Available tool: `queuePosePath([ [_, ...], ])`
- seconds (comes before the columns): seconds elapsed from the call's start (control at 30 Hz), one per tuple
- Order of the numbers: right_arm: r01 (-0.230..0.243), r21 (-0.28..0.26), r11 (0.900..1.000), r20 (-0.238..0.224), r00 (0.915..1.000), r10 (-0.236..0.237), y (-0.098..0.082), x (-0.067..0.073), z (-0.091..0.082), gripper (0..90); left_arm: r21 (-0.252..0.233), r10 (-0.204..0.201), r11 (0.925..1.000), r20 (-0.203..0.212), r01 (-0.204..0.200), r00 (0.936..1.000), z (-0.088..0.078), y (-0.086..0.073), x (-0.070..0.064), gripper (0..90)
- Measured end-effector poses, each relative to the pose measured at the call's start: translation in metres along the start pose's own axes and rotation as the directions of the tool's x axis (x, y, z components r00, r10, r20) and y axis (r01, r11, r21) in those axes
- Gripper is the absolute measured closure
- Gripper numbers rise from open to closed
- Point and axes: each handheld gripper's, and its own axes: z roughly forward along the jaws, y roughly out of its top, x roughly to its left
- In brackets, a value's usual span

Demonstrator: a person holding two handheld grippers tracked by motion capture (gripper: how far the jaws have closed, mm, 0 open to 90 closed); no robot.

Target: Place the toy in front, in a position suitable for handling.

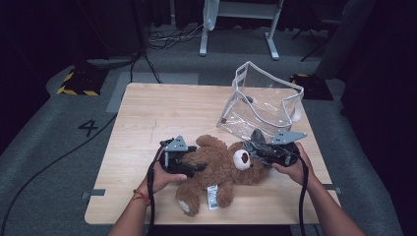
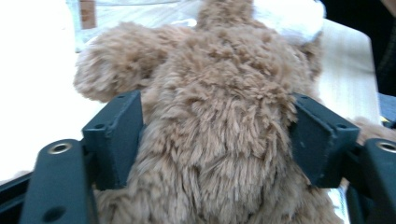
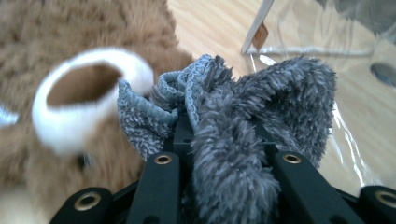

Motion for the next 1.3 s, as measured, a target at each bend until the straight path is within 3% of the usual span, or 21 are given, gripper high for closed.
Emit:
queuePosePath([
  [0.13,-0.002,0.064,0.998,-0.017,0.9999,0.003,-0.011,0.004,-0.010,72.7,0.009,-0.005,0.9999,0.016,0.005,0.9999,0.000,0.002,0.000,22.9],
  [0.27,0.014,0.118,0.993,-0.024,0.9997,-0.012,-0.014,0.007,-0.020,72.3,0.021,0.006,0.9998,0.058,-0.008,0.9983,0.002,0.002,-0.002,25.7],
  [0.37,0.029,0.067,0.997,0.015,0.9994,-0.030,-0.005,0.007,-0.026,72.0,0.018,-0.004,0.9998,0.070,0.003,0.9975,0.006,0.003,-0.003,26.1],
  [0.43,0.024,-0.004,1.000,0.015,0.9996,-0.024,0.007,0.008,-0.029,71.9,0.021,-0.001,0.9998,0.078,0.000,0.9970,0.007,0.003,-0.004,26.6],
  [0.53,0.040,-0.088,0.995,0.005,0.9992,-0.040,0.030,0.013,-0.026,72.0,0.016,-0.004,0.9999,0.083,0.003,0.9965,0.008,0.002,-0.005,27.1],
  [0.77,0.136,-0.100,0.986,-0.022,0.9901,-0.139,0.082,0.035,0.016,72.0,0.001,0.003,1.0000,0.087,-0.003,0.9962,0.009,-0.002,-0.008,28.0],
  [0.93,0.181,-0.046,0.982,-0.054,0.9817,-0.183,0.108,0.049,0.052,72.0,0.010,0.039,0.9992,0.082,-0.040,0.9959,0.009,-0.003,-0.013,28.1],
  [1.07,0.207,0.045,0.977,-0.067,0.9768,-0.203,0.114,0.052,0.081,71.7,0.015,0.061,0.9979,0.070,-0.062,0.9956,0.010,-0.003,-0.017,28.2],
  [1.2,0.217,0.149,0.965,-0.086,0.9748,-0.206,0.111,0.052,0.097,71.7,0.020,0.070,0.9972,0.061,-0.072,0.9956,0.010,-0.003,-0.017,28.5],
  [1.3,0.227,0.197,0.954,-0.096,0.9726,-0.211,0.109,0.052,0.096,72.0,0.025,0.071,0.9970,0.055,-0.073,0.9959,0.010,-0.003,-0.018,28.9],
])
